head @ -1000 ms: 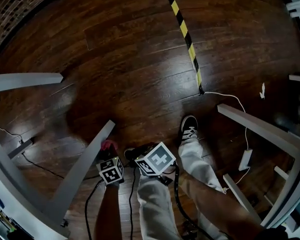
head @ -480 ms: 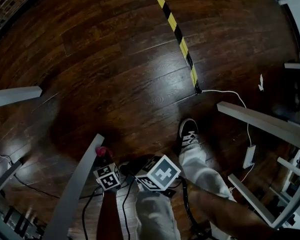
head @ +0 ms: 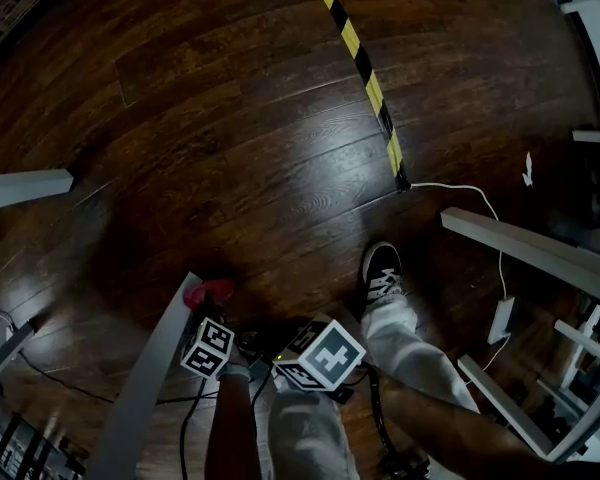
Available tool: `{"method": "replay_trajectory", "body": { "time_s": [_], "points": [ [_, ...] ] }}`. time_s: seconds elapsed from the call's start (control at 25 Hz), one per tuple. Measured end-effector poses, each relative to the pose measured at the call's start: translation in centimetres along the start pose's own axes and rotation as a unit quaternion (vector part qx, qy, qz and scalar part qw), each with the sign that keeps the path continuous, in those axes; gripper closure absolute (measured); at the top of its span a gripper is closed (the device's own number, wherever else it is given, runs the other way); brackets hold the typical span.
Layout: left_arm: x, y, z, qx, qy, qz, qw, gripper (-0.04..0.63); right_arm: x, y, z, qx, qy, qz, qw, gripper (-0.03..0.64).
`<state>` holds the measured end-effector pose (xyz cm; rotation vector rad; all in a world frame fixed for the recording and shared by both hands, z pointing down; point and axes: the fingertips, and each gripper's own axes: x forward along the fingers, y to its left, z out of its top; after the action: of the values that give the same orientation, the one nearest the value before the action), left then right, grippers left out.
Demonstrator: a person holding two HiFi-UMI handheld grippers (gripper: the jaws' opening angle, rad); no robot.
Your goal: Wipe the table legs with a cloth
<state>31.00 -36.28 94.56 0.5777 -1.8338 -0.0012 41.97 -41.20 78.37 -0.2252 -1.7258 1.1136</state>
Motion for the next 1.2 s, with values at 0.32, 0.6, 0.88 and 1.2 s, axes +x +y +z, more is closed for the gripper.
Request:
{"method": "replay_trajectory", "body": {
  "time_s": [0.32,0.6,0.88,1.2],
  "points": [
    [-4.8,-1.8,3.9,-0.187,-0.102,-0.001,0.977,0.529,-3.0,1.7,1.2,-0.009,0.0,-0.002,1.0,0.623],
    [-13.3,-2.4,6.0,-0.198,-0.124,0.019,0.9721,0.529,-8.1,5.7,3.6,-0.022,-0.002,-0.002,1.0,0.623],
    [-22.7,-5.1,10.0,-0.246,-0.169,0.023,0.954,0.529,-14.0,12.3,5.7,-0.053,0.005,0.03,0.998,0.623],
    [-32.0,-8.4,14.2,-0.266,-0.209,0.026,0.9407,0.529,-20.3,18.6,6.4,-0.102,0.011,0.056,0.993,0.623]
  ]
}}
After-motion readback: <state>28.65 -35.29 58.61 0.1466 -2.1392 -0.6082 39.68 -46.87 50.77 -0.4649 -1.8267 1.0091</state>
